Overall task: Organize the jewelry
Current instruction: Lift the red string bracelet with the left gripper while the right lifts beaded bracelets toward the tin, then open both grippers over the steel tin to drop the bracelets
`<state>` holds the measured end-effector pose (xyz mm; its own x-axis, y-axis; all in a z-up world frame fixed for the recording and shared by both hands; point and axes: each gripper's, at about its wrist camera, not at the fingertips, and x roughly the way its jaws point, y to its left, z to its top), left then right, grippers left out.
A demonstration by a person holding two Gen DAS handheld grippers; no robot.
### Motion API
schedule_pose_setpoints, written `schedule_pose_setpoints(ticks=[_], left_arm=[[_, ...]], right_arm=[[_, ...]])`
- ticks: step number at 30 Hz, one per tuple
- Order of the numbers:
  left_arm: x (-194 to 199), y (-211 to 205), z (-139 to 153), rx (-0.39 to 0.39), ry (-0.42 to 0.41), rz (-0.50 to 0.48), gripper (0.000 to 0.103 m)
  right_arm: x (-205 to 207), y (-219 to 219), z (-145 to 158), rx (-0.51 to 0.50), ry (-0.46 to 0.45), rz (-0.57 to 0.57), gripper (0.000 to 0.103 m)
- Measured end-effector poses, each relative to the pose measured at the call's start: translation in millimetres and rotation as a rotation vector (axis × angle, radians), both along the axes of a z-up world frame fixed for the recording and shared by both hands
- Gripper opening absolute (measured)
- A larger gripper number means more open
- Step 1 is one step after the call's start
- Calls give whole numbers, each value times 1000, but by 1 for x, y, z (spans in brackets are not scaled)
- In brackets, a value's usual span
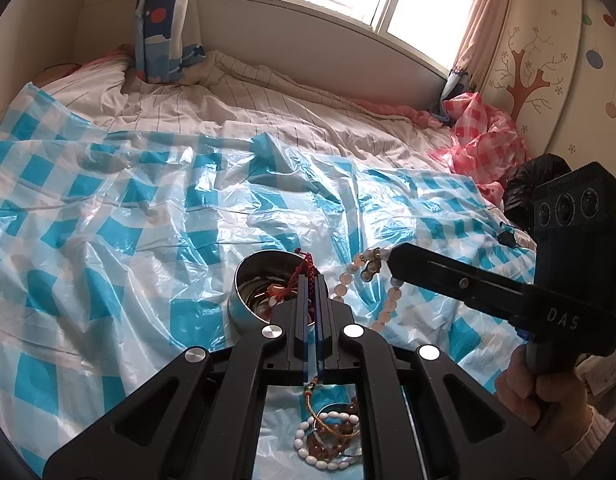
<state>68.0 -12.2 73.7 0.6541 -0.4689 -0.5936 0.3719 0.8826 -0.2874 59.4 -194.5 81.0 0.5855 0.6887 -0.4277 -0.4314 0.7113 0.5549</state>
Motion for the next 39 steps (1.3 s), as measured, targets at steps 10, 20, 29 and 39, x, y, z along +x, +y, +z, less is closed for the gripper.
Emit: schedule_pose_setpoints(ticks=[10, 20, 29, 39], left_arm=[[10, -5, -1, -17, 7, -2, 2], [22, -6, -5, -30, 18, -1, 2], [33, -13, -14, -41, 36, 0, 3], [47, -16, -31, -91, 90, 16, 3]], right_arm=[[12, -4, -3, 11, 8, -21, 9], [21, -5, -9, 7, 17, -27, 9], [31, -7, -20, -5, 37, -40, 9], [42, -10, -32, -2, 66, -70, 9]])
